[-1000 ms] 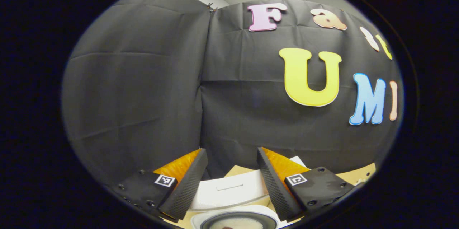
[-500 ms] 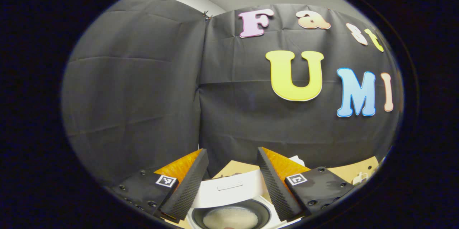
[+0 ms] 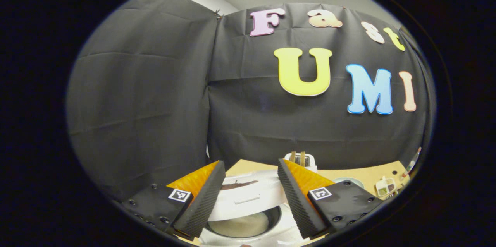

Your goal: Close the left gripper, press the button to open the rice cooker; take a wooden spoon from the chopstick holder with the right hand, scoop a spoonful of rice and pour it into the rice cooker, then put the wooden spoon back into the chopstick holder.

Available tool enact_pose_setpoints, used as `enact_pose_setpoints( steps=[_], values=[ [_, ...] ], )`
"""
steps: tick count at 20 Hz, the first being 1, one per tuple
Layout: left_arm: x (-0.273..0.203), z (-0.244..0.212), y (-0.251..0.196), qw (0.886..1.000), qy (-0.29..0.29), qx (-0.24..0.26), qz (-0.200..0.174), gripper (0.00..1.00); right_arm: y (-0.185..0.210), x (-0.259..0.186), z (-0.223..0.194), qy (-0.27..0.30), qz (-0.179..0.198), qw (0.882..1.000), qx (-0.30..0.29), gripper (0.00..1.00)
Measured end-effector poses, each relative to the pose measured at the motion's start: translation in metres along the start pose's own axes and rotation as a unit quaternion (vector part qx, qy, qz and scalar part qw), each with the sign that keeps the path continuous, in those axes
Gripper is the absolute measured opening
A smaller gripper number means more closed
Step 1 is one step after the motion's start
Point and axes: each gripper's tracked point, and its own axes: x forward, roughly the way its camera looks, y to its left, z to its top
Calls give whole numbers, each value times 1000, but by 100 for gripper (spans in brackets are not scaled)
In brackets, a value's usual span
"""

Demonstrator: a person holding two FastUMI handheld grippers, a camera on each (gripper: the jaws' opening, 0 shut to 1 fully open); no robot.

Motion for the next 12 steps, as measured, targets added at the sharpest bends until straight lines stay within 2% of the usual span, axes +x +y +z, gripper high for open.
enact_pose_setpoints(
  steps=[2, 3, 7, 8, 9, 10, 11, 12],
  values=[
    [-8, -18, -4, 1000, 13, -5, -7, 95, -1, -1, -1, 1, 1, 1000, -5, 99],
    [-11, -27, -7, 1000, 21, -7, -10, 99, 0, -3, -1, 0, 3, 1000, -5, 99],
    [-21, -58, -11, 998, 51, -20, -16, 92, -1, -7, -4, 2, 3, 1000, -4, 99],
    [-23, -63, -6, 998, 53, -15, -4, 92, -1, -8, -5, 2, 3, 1000, -5, 99],
    [-30, -67, 0, 999, 52, -16, 4, 96, -2, -9, -6, 3, 2, 1000, -7, 99],
    [-33, -68, 0, 998, 53, -25, 2, 92, -3, -9, -6, 3, 1, 1000, -8, 99],
    [-36, -72, -2, 998, 62, -25, 0, 99, -3, -10, -6, 3, 1, 1000, -7, 99],
    [-38, -75, -3, 997, 68, -21, 0, 96, -3, -9, -7, 4, 2, 1000, -5, 99]
  ],
)
